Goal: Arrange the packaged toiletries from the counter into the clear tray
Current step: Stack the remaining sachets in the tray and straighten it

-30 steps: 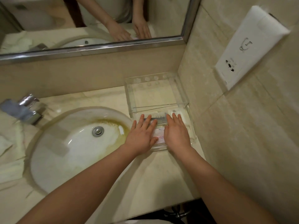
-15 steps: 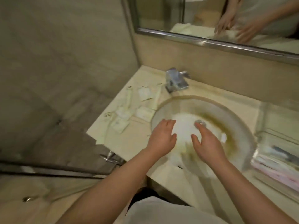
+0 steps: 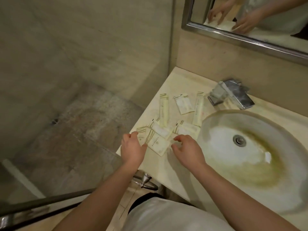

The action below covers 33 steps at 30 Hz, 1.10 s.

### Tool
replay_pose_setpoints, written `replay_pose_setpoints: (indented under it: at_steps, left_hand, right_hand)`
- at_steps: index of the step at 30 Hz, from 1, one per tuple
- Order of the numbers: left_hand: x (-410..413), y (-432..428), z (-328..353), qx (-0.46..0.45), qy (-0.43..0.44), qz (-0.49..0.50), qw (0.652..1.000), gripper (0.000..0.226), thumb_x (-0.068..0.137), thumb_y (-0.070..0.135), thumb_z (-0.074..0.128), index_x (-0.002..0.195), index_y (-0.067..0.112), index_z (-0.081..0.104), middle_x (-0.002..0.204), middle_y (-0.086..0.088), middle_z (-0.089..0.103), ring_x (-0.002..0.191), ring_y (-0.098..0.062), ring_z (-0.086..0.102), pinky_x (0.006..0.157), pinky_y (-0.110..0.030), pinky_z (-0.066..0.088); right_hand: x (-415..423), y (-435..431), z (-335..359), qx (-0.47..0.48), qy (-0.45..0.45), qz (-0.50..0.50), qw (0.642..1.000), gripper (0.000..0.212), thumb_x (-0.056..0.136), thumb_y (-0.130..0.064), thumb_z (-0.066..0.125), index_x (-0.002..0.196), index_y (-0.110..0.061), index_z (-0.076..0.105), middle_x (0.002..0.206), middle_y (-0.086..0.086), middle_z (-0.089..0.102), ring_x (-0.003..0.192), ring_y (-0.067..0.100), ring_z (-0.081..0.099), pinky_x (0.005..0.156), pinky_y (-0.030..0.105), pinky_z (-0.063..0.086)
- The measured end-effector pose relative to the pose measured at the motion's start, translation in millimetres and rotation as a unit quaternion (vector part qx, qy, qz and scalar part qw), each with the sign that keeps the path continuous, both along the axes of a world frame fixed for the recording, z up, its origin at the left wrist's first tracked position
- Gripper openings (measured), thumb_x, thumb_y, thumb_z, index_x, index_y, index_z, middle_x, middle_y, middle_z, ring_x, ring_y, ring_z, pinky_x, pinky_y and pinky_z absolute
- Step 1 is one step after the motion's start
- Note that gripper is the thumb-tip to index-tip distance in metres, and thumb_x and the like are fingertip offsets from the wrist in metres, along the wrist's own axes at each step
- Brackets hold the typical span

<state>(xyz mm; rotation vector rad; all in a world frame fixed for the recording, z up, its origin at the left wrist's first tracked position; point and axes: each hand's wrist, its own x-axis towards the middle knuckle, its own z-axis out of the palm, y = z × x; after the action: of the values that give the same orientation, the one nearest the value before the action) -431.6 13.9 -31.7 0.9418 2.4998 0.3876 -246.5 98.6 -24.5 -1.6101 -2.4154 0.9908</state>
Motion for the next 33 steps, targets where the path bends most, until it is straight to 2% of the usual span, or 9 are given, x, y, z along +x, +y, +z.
replay_pose_setpoints:
  at_steps: [5, 8, 11, 14, 19, 22, 26, 31, 33]
  left_hand:
    - [-5, 2, -8, -0.023, -0.033, 0.027, 0.999, 0.068, 0.078, 0.027, 0.078, 0.135, 0.013, 0.042, 0.125, -0.012, 0.05, 0.114, -0.028, 0.048, 0.087, -0.039, 0.046]
    - [-13, 4, -8, -0.036, -0.068, 0.052, 0.996, 0.04, 0.082, 0.023, 0.074, 0.113, 0.014, 0.051, 0.108, -0.006, 0.061, 0.095, -0.025, 0.061, 0.071, -0.036, 0.052]
    - [-26, -1, -4, -0.055, -0.099, 0.04, 0.993, 0.012, 0.089, 0.024, 0.063, 0.093, 0.014, 0.057, 0.092, -0.002, 0.065, 0.077, -0.02, 0.062, 0.056, -0.028, 0.047]
    - [-40, -4, 2, 0.008, -0.161, 0.047, 0.986, 0.014, 0.092, 0.026, 0.058, 0.092, 0.014, 0.066, 0.083, 0.0, 0.068, 0.073, -0.019, 0.065, 0.055, -0.027, 0.047]
    - [-52, -2, 32, 0.129, -0.303, 0.133, 0.935, 0.008, 0.09, 0.018, 0.062, 0.088, 0.016, 0.07, 0.081, 0.001, 0.073, 0.073, -0.017, 0.071, 0.058, -0.027, 0.053]
    - [-54, 2, 45, 0.158, -0.369, 0.161, 0.902, 0.009, 0.087, 0.009, 0.065, 0.093, 0.013, 0.069, 0.09, -0.002, 0.076, 0.081, -0.019, 0.074, 0.071, -0.037, 0.06]
    - [-49, 12, 56, 0.178, -0.423, 0.17, 0.872, 0.016, 0.086, 0.002, 0.064, 0.098, 0.013, 0.068, 0.097, -0.004, 0.076, 0.087, -0.019, 0.074, 0.079, -0.041, 0.06]
    - [-22, 34, 67, 0.193, -0.481, 0.172, 0.838, 0.019, 0.09, -0.001, 0.061, 0.103, 0.012, 0.064, 0.106, -0.005, 0.072, 0.096, -0.022, 0.07, 0.08, -0.041, 0.059]
    - [-1, 43, 73, 0.194, -0.506, 0.15, 0.827, 0.019, 0.09, -0.002, 0.059, 0.101, 0.013, 0.064, 0.105, -0.004, 0.072, 0.096, -0.02, 0.07, 0.078, -0.038, 0.059]
  right_hand:
    - [-25, 1, -3, 0.008, -0.009, -0.006, 1.0, 0.032, 0.09, -0.037, 0.057, 0.118, -0.022, 0.062, 0.113, 0.0, 0.063, 0.097, 0.018, 0.061, 0.072, 0.03, 0.047]
    - [-43, 13, -1, 0.027, 0.003, -0.039, 0.999, 0.035, 0.091, -0.038, 0.057, 0.121, -0.02, 0.06, 0.114, 0.001, 0.062, 0.095, 0.019, 0.063, 0.07, 0.031, 0.05]
    - [-66, 36, 2, 0.045, -0.006, -0.075, 0.996, 0.042, 0.09, -0.042, 0.058, 0.125, -0.019, 0.056, 0.117, 0.002, 0.061, 0.095, 0.021, 0.063, 0.071, 0.035, 0.053]
    - [-91, 57, 1, 0.053, -0.036, -0.098, 0.993, 0.051, 0.088, -0.046, 0.061, 0.127, -0.016, 0.051, 0.117, 0.005, 0.061, 0.099, 0.025, 0.064, 0.071, 0.036, 0.052]
    - [-114, 74, -14, 0.015, -0.082, -0.129, 0.988, 0.056, 0.082, -0.043, 0.072, 0.122, -0.012, 0.048, 0.109, 0.007, 0.065, 0.095, 0.028, 0.066, 0.067, 0.033, 0.046]
    - [-118, 76, -15, -0.028, -0.021, -0.158, 0.987, 0.033, 0.087, -0.027, 0.063, 0.118, -0.016, 0.056, 0.099, 0.001, 0.068, 0.081, 0.021, 0.061, 0.066, 0.03, 0.043]
    - [-103, 66, 4, -0.053, 0.164, -0.178, 0.969, 0.006, 0.082, -0.019, 0.061, 0.082, -0.015, 0.065, 0.067, -0.007, 0.059, 0.063, 0.014, 0.054, 0.056, 0.027, 0.04]
    - [-42, 39, 44, -0.008, 0.34, -0.276, 0.899, 0.02, 0.084, -0.008, 0.07, 0.088, -0.025, 0.078, 0.104, -0.009, 0.067, 0.099, -0.002, 0.061, 0.083, 0.014, 0.048]
    - [-11, 30, 59, -0.024, 0.379, -0.317, 0.869, 0.027, 0.083, 0.0, 0.069, 0.085, -0.025, 0.079, 0.104, -0.013, 0.07, 0.098, -0.005, 0.064, 0.083, 0.012, 0.049]
